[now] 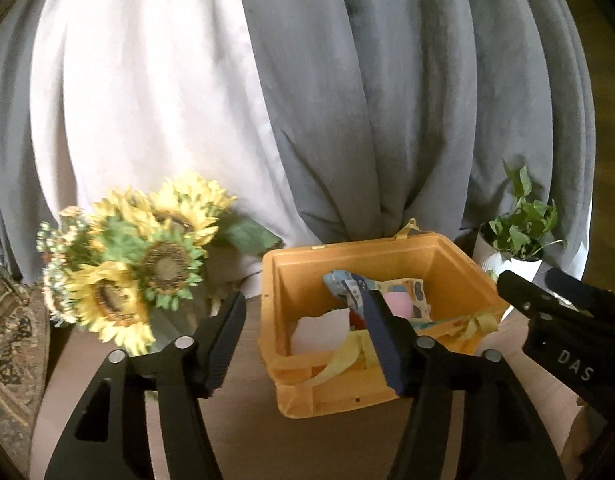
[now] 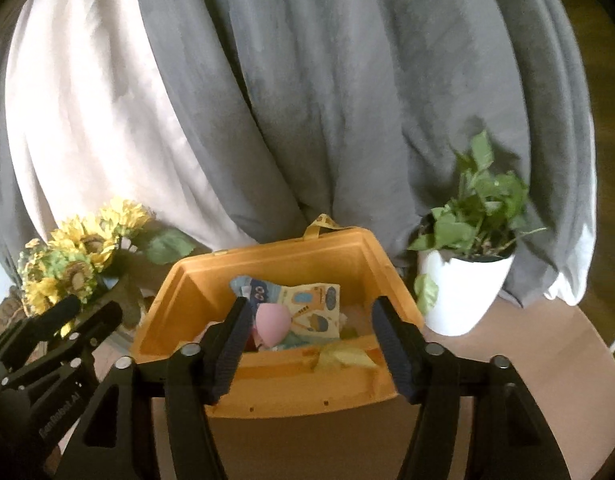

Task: Organize soft objects

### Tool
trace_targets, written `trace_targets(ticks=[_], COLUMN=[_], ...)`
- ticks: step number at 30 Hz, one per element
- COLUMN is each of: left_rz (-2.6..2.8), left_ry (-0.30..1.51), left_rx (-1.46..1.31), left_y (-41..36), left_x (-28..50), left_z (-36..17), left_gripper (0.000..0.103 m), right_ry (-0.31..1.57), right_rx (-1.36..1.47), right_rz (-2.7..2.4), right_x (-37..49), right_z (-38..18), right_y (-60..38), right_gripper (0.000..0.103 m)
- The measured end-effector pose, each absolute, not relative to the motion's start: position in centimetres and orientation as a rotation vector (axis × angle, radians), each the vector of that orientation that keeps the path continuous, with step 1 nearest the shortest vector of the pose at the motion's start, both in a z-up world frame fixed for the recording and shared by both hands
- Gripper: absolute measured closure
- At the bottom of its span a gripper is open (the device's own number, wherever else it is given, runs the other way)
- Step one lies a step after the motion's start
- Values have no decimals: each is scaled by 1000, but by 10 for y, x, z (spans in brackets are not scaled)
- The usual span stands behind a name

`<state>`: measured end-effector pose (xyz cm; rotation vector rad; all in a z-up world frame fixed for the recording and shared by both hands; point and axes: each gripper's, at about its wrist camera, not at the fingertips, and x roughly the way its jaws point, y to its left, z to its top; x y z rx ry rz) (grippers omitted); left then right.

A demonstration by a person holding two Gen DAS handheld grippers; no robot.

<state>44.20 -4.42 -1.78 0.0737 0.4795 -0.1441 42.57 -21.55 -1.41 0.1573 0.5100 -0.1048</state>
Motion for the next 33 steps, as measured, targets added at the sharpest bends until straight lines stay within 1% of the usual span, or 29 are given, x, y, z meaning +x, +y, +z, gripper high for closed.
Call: trace_targets(ticks=[4,5,8,10,12,14,16,18,20,21,28,33], left_rz=[-133,-135,-119,-118,-122,-114,-109,-104,-93,-90,-94,-76], left_ry=[455,452,427,418,411,407,405,402,399,398,386,362], left_rx=[74,73,89,88,87,89,80,73,65,58,40,50], left_y=[-35,-33,-27,-22,-16,-12,-8,-4,-3,-1,3,6], left_x=[418,414,398,387,375,362,347,334,315,306,247,201], left_z=[-9,-7,-4,-2,0,2,5,7,10,12,19,24], left_gripper=[33,31,27,18,15,13,7,5,3,1,0,0], right_ry=[473,467,447,426,412,402,394,392,386,382,361,348], right_rx=[132,128,127,127,129,135,137,135,130,129,116,111], right_rz=[-130,-137,-158,-181,-201,-218,-231,-230,-231,-231,-220,-197], right_x=[400,393,376,360,347,331,317,305,289,283,224,184], right_z=[-4,-2,4,7,10,13,14,15,19,20,30,32], right_y=[-208,-206,-202,-199,-196,-193,-188,-184,-180,-179,-176,-174], right_gripper=[33,30,27,27,26,24,23,23,20,19,14,13])
